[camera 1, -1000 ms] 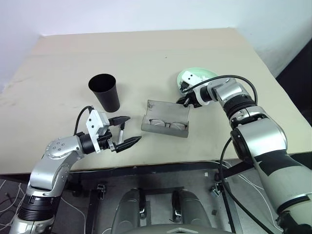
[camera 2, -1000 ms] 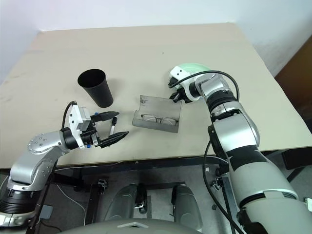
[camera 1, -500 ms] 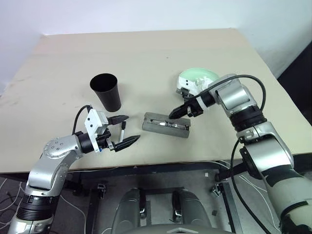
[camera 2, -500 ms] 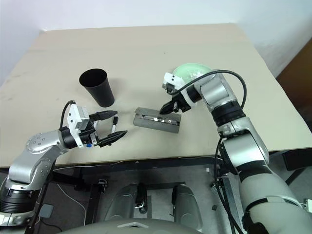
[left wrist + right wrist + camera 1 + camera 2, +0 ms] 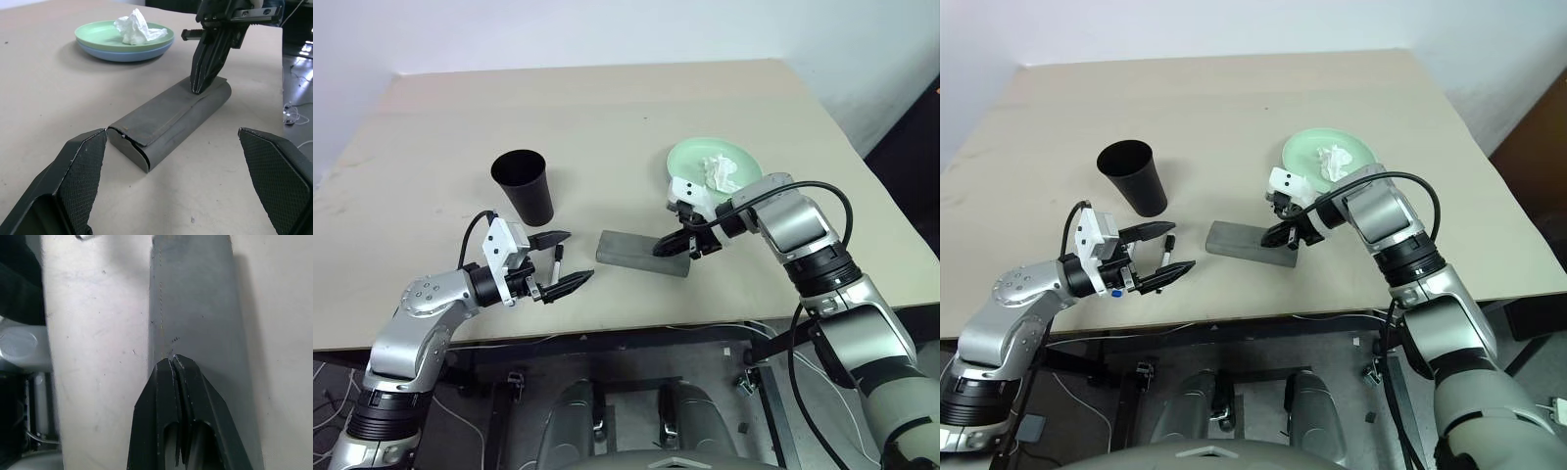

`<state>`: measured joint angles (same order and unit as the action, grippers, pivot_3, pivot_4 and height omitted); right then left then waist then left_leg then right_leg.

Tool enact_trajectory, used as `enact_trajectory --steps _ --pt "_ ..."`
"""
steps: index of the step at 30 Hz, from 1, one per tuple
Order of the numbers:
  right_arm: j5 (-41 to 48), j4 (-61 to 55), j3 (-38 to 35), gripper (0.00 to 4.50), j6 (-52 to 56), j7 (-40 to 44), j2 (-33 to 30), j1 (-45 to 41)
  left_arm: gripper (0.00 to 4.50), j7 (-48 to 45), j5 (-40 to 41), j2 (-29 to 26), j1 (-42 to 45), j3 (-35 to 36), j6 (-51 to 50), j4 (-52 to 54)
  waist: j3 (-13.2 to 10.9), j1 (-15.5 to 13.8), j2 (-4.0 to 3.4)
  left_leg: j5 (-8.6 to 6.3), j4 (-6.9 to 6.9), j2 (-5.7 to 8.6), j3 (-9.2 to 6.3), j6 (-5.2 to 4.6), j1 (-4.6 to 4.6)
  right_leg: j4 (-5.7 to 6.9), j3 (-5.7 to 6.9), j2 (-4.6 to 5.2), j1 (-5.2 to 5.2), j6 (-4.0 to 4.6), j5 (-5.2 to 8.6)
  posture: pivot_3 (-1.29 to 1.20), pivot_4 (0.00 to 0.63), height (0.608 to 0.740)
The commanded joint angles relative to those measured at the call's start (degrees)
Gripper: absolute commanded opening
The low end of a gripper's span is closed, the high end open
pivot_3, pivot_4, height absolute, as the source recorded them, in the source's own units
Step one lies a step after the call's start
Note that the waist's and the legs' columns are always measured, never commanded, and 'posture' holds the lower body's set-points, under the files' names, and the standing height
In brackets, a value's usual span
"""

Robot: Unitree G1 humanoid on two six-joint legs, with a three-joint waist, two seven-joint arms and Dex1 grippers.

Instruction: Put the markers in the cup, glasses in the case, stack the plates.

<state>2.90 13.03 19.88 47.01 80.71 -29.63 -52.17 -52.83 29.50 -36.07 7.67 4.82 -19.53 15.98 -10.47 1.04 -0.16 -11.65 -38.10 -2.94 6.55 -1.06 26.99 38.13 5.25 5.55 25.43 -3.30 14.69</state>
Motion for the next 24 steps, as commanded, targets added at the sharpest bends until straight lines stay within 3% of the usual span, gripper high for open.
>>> enact_trajectory --steps 1,7,10,17,24 --pt "4.0 -3.6 -3.5 0.09 -1.8 -0.1 -1.0 -0.6 4.50 1.2 2.8 -0.4 0.5 3.6 -1.3 2.1 0.0 -0.1 0.00 0.00 0.00 0.00 -0.01 0.00 0.02 0.00 0.00 0.00 0.01 0.00 0.00 0.00 0.150 0.701" --pt "7.4 -4.5 -7.0 0.09 -5.1 -3.2 -1.7 0.4 4.50 3.1 5.5 -1.7 -1.6 7.8 -4.3 4.7 0.0 -0.2 0.01 0.00 0.00 0.02 -0.01 -0.01 0.13 -0.15 0.00 0.01 0.01 0.00 0.00 0.00 0.150 0.701" --pt "8.3 -4.1 -7.5 0.86 -5.6 -4.6 -1.8 0.4 4.50 4.3 7.4 -2.4 -2.6 9.9 -6.2 6.4 0.0 -0.1 0.01 -0.01 0.01 0.02 -0.01 -0.02 0.18 -0.16 0.00 0.02 0.05 0.00 0.00 0.00 0.150 0.701" --pt "13.2 -2.8 -11.7 3.17 -4.3 -6.5 -1.7 -0.2 4.50 12.7 9.5 -2.7 -10.3 17.5 -12.0 13.9 0.0 -0.1 0.01 -0.01 0.02 0.02 -0.03 -0.02 0.20 -0.16 0.01 0.03 0.08 0.01 0.00 0.00 0.150 0.701" --pt "13.0 0.9 -11.7 3.17 -6.3 -10.3 -0.2 -0.5 4.50 26.5 11.5 -2.9 -14.1 22.7 -23.7 19.1 0.0 -0.1 0.02 -0.02 0.05 0.02 -0.15 0.00 0.16 -0.22 0.02 0.05 0.19 0.02 0.00 0.00 0.150 0.701"
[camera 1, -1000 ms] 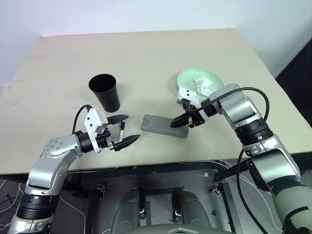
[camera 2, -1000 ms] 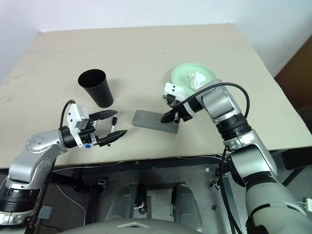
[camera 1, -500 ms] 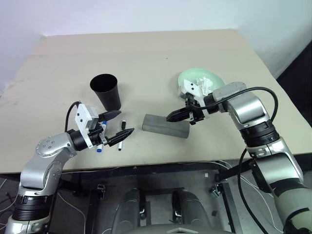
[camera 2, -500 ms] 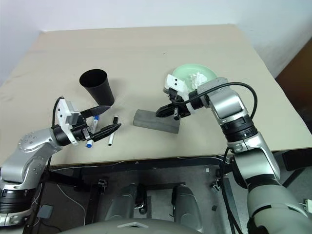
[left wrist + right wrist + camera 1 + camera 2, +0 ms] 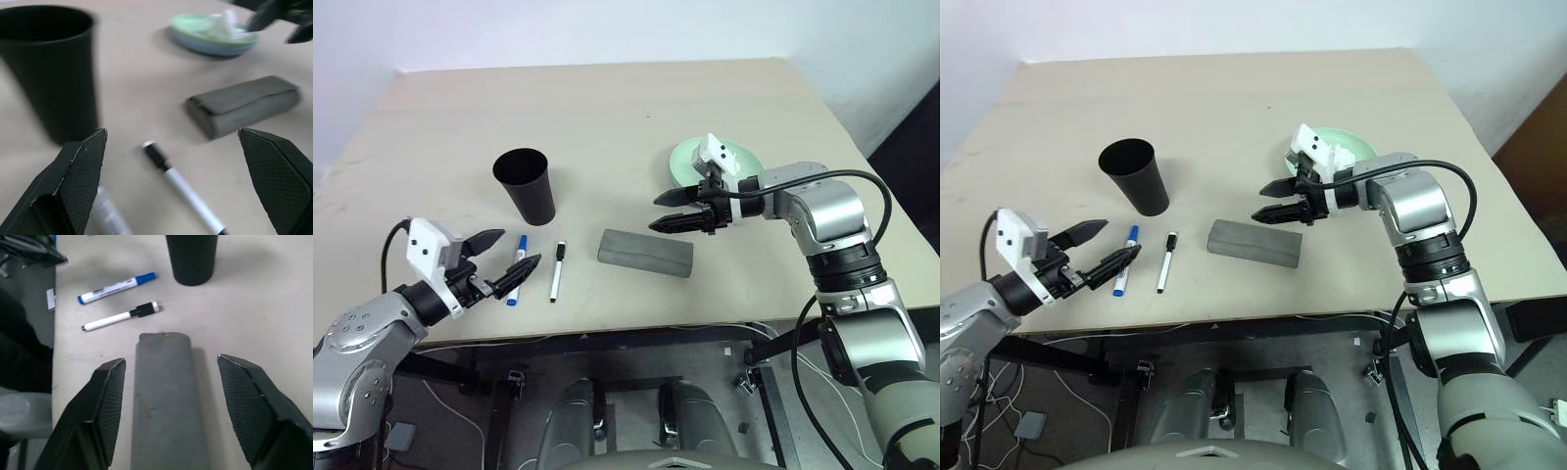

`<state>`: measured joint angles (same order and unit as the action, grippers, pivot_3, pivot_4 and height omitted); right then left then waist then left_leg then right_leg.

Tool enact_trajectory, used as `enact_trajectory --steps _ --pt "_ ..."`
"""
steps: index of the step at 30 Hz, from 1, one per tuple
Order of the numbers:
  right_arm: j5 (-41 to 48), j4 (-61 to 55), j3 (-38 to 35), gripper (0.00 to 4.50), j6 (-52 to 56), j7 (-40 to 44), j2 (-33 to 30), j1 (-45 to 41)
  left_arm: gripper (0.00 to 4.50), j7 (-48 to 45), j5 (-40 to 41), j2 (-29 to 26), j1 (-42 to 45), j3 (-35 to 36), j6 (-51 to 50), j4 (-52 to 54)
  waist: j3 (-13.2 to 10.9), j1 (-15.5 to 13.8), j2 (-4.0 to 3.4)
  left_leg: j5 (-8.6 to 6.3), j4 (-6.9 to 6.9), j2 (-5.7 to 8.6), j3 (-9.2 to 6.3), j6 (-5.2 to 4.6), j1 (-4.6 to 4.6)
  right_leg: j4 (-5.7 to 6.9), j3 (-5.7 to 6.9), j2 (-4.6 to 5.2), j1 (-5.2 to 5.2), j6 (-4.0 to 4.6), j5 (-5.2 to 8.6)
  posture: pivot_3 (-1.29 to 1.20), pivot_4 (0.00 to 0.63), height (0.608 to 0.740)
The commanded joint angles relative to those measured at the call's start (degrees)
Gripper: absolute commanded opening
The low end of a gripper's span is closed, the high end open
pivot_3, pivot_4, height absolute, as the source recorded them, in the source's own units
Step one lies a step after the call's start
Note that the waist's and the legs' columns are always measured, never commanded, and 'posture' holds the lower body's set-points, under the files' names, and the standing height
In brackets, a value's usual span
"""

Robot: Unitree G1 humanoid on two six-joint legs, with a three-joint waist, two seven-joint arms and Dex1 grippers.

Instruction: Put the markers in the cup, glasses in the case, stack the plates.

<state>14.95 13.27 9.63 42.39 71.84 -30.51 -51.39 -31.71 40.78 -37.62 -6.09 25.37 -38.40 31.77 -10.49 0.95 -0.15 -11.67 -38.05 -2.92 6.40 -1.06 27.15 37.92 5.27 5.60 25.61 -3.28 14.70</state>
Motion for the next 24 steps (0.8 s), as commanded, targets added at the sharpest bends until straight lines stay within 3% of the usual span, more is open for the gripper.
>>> enact_trajectory --steps 1,5,13,24 --pt "1.2 1.2 -1.7 3.17 -1.9 -1.9 1.1 -1.5 4.50 7.2 0.0 -1.2 0.0 2.1 -6.3 3.5 0.0 -0.1 0.00 0.00 0.00 0.00 0.00 0.00 0.00 0.00 0.00 0.00 0.00 0.00 0.00 0.00 0.150 0.701" --pt "2.6 1.9 -2.4 3.17 -2.4 -1.7 1.6 -2.3 4.50 13.6 -3.2 -1.1 3.1 1.0 -8.3 3.9 0.0 -0.2 0.00 0.00 0.02 0.01 0.00 0.00 0.10 0.00 0.02 0.00 0.11 0.02 -0.01 0.00 0.150 0.701" --pt "2.8 1.4 -1.9 3.17 -2.5 -1.7 -0.5 -2.0 4.50 26.7 -5.1 -0.6 13.8 -4.8 -27.0 3.3 0.0 -0.2 0.01 0.01 0.01 0.05 0.02 -0.01 0.23 -0.03 0.08 -0.03 -0.05 -0.01 -0.03 0.00 0.150 0.701" --pt "4.3 -1.2 -3.6 3.17 0.1 -4.0 -2.4 -0.6 4.50 33.9 -5.2 9.5 26.5 -5.9 -52.8 4.1 0.0 -0.3 0.07 0.11 -0.08 0.05 -0.02 -0.14 0.17 0.02 0.17 -0.16 -0.20 -0.22 -0.14 0.00 0.150 0.701"
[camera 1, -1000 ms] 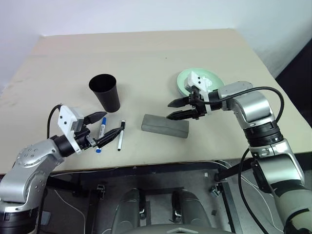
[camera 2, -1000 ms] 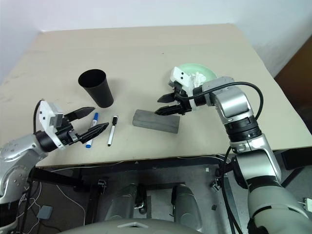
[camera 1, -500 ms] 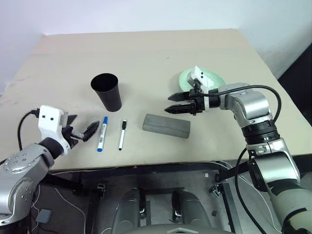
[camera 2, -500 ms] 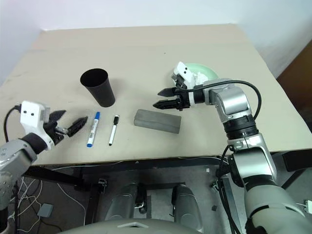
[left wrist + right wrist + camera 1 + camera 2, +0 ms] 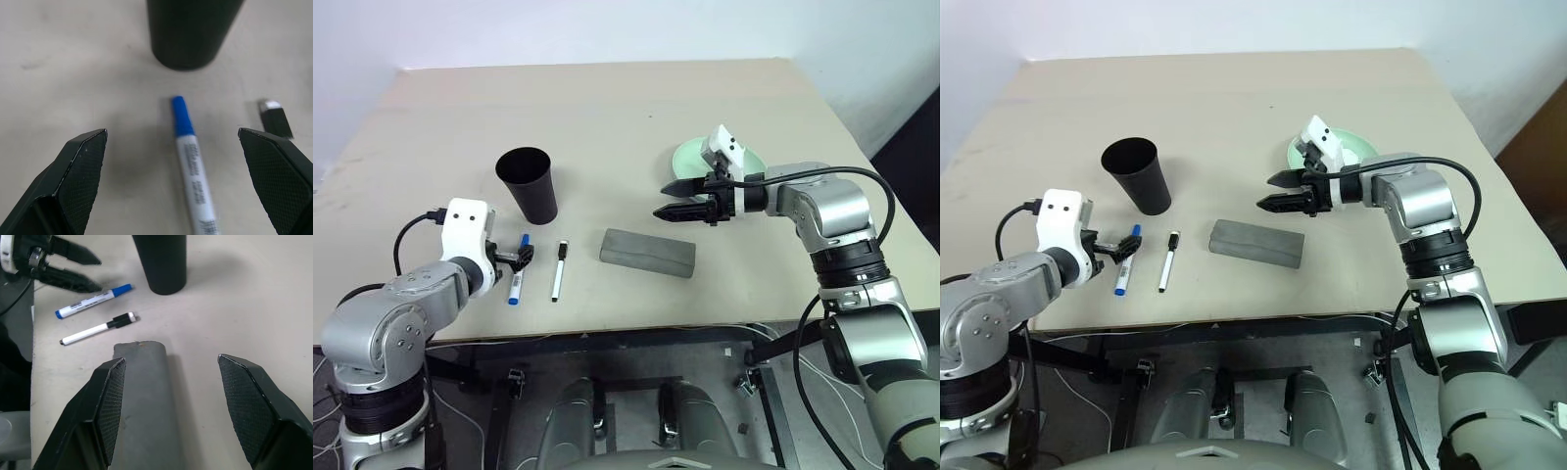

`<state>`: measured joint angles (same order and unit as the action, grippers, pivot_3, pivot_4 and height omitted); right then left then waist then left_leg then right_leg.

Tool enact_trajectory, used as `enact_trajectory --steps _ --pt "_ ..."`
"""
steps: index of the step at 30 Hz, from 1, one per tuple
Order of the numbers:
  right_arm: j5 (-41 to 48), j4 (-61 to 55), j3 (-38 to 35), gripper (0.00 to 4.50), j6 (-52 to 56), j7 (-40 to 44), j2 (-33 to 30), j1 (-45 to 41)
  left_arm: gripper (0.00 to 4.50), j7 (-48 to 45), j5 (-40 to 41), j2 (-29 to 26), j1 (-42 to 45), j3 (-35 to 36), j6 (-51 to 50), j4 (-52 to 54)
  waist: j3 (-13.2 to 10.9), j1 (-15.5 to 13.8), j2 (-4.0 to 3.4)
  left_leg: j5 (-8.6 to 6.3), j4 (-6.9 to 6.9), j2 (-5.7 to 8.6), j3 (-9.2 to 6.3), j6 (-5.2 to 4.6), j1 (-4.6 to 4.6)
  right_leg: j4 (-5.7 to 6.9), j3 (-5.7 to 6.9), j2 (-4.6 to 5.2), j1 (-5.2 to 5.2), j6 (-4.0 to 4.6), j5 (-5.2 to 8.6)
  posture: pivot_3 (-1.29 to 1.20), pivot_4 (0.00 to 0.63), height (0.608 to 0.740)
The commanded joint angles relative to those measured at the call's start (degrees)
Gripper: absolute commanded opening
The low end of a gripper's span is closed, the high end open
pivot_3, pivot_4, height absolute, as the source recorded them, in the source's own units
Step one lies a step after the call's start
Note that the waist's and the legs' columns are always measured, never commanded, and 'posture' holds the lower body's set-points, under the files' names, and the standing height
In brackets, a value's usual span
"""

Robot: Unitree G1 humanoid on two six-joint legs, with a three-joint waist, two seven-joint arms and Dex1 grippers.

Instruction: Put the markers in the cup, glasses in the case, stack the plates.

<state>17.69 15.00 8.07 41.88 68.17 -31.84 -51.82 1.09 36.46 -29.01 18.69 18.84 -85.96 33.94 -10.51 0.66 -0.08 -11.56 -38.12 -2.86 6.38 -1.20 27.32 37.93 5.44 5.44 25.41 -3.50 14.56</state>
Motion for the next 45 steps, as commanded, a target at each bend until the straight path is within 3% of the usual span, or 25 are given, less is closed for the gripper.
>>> enact_trajectory --steps 1,14,23,26,37,45 --pt "1.7 -3.2 -2.1 3.17 1.0 -0.5 -1.2 -0.1 4.50 1.7 -1.2 1.2 2.0 0.7 -6.2 1.6 0.0 0.0 0.00 0.01 0.00 0.00 0.00 -0.01 0.00 0.00 0.00 -0.03 0.00 -0.01 0.00 0.00 0.150 0.701" --pt "2.2 -3.0 -2.0 3.17 0.9 -2.5 -1.8 -0.5 4.50 8.1 5.4 1.9 -1.0 0.5 -6.5 -0.6 0.0 -0.1 0.02 -0.01 0.00 -0.01 -0.06 0.17 -0.03 0.04 -0.01 0.06 0.00 0.01 0.00 0.00 0.150 0.701" --pt "2.4 -2.6 -2.0 3.17 0.7 -3.4 -1.3 -0.8 4.50 10.3 14.9 -1.5 -3.7 -0.4 -6.5 -1.7 0.0 0.2 0.02 -0.02 0.01 -0.02 -0.07 0.18 -0.07 0.04 -0.02 0.09 0.00 0.09 0.04 0.00 0.150 0.701" --pt "2.1 -1.6 -2.0 3.19 0.8 -4.6 -0.9 -1.3 3.98 12.4 15.1 -1.5 -3.4 -0.6 -6.5 -2.6 0.0 0.1 0.02 -0.02 0.01 0.00 -0.07 0.18 -0.07 0.04 -0.02 0.12 -0.01 0.19 0.10 0.00 0.150 0.701" --pt "2.8 -1.6 -2.3 3.19 1.1 -5.5 -1.0 -0.9 0.40 16.6 15.0 -1.5 -2.1 1.0 -6.5 -5.2 0.0 0.0 0.01 -0.03 0.02 0.01 -0.09 0.19 -0.17 0.05 -0.02 0.14 -0.08 0.22 0.10 0.00 0.150 0.701" --pt "3.2 -1.6 -2.0 3.19 0.5 -5.7 -0.9 -0.4 0.29 17.8 15.1 -2.1 -1.3 2.1 -6.5 -5.6 0.0 0.0 0.01 -0.04 0.03 0.01 -0.10 0.20 -0.17 0.04 -0.05 0.16 -0.07 0.23 0.10 0.00 0.150 0.701"
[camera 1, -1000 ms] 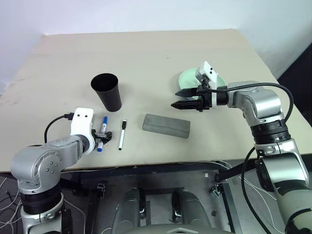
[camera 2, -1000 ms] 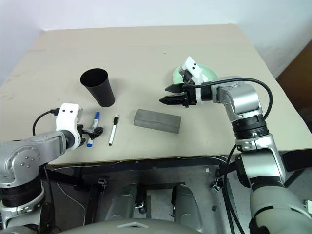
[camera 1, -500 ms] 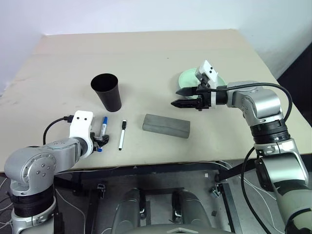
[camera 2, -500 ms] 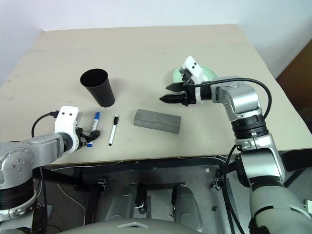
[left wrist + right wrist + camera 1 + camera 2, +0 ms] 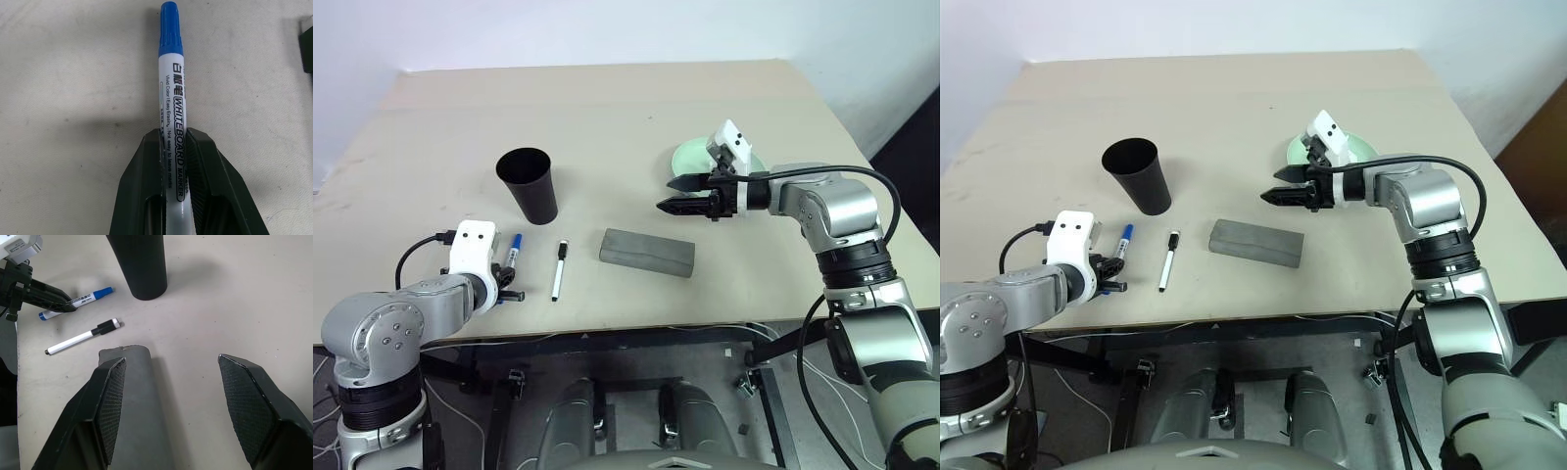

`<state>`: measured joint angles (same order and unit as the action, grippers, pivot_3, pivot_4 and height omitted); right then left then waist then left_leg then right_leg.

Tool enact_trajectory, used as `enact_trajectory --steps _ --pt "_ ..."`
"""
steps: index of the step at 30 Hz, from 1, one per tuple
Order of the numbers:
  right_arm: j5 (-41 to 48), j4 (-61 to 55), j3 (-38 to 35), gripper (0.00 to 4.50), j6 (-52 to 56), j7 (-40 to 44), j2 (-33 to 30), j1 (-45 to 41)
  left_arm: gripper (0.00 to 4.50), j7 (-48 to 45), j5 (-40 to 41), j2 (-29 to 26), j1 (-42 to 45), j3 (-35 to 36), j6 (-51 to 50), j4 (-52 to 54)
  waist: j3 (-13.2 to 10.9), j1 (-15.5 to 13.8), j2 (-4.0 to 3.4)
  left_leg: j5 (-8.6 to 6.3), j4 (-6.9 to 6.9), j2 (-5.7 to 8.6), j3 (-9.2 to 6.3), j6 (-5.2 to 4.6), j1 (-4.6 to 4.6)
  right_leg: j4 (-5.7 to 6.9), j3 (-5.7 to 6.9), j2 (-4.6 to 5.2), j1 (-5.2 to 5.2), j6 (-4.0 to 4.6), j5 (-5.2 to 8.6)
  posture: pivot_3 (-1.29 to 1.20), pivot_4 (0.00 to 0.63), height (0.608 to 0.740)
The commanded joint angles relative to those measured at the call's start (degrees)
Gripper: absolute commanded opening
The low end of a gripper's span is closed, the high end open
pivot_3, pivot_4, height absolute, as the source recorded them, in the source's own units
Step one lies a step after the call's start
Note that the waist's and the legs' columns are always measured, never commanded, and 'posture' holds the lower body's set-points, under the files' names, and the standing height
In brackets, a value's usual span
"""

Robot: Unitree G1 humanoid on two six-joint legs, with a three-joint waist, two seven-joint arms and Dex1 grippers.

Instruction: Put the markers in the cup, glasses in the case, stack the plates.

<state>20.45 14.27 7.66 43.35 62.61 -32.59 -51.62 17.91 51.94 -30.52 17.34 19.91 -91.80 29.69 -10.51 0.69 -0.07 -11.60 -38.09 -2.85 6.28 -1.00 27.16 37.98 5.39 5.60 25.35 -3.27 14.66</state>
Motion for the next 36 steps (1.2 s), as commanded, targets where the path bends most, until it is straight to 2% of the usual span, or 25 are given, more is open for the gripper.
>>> enact_trajectory --steps 1,8,13,17,22,25,29,36 --pt "0.6 -1.1 -1.6 3.19 -1.0 0.0 -0.1 -0.5 0.29 1.1 -1.6 -1.0 0.7 1.1 -0.7 -1.5 0.0 0.0 0.00 0.00 0.00 0.00 0.00 0.00 0.00 0.00 -0.01 0.00 0.00 0.00 0.00 0.00 0.150 0.701" --pt "0.2 -0.2 -1.0 3.19 -2.9 0.3 0.5 -0.9 0.29 2.0 -12.5 -1.7 4.8 4.7 0.1 -3.3 0.0 0.1 0.02 0.00 0.03 -0.02 -0.02 0.01 0.08 0.00 0.00 -0.03 0.10 0.05 -0.03 0.00 0.150 0.701" --pt "0.9 -0.6 -2.2 3.19 -5.8 0.2 1.5 -0.8 0.29 0.3 -22.3 -6.3 5.3 2.6 11.3 -4.7 0.0 0.0 0.06 0.01 0.05 0.00 -0.01 0.01 0.23 -0.12 0.04 -0.03 0.16 0.04 -0.04 0.00 0.150 0.701" --pt "1.2 -1.5 -3.0 3.19 -8.4 -0.2 2.6 0.4 0.29 -1.2 -27.2 -5.7 7.1 4.4 21.5 -5.9 0.0 -0.2 0.06 0.00 0.15 0.01 0.01 0.02 0.26 -0.22 0.04 -0.01 0.20 0.04 -0.04 0.00 0.150 0.701" --pt "3.1 -2.7 -4.8 3.19 -9.1 -0.9 3.9 1.1 0.29 -9.5 -31.3 -3.7 9.3 3.1 46.5 -8.8 0.0 -0.1 0.08 -0.01 0.23 0.01 0.01 0.02 0.28 -0.34 0.03 0.02 0.18 0.07 -0.05 0.00 0.150 0.701" --pt "5.1 -4.4 -6.7 3.19 -8.4 -1.4 4.5 1.9 0.29 -16.0 -34.4 -5.0 9.6 -0.6 57.0 -11.0 0.0 -0.1 0.07 0.00 0.33 0.01 0.03 0.02 0.28 -0.42 0.03 0.01 0.18 0.08 -0.07 0.00 0.150 0.701" --pt "8.8 -8.7 -8.2 3.19 -5.3 -1.0 4.3 3.4 0.29 -22.3 -38.4 -2.2 10.4 -1.3 81.6 -17.3 0.0 -0.1 0.07 0.01 0.55 0.01 0.10 0.01 0.25 -0.60 0.03 -0.01 0.19 -0.03 -0.13 0.00 0.150 0.701" --pt "10.7 -13.8 -7.9 3.19 -2.6 -3.4 4.6 6.7 0.29 -36.4 -27.8 1.5 14.5 -1.9 83.2 -24.6 0.0 -0.1 0.07 0.14 0.61 0.02 0.16 -0.21 0.22 -0.69 0.12 -0.09 0.09 -0.16 -0.20 0.00 0.150 0.701"
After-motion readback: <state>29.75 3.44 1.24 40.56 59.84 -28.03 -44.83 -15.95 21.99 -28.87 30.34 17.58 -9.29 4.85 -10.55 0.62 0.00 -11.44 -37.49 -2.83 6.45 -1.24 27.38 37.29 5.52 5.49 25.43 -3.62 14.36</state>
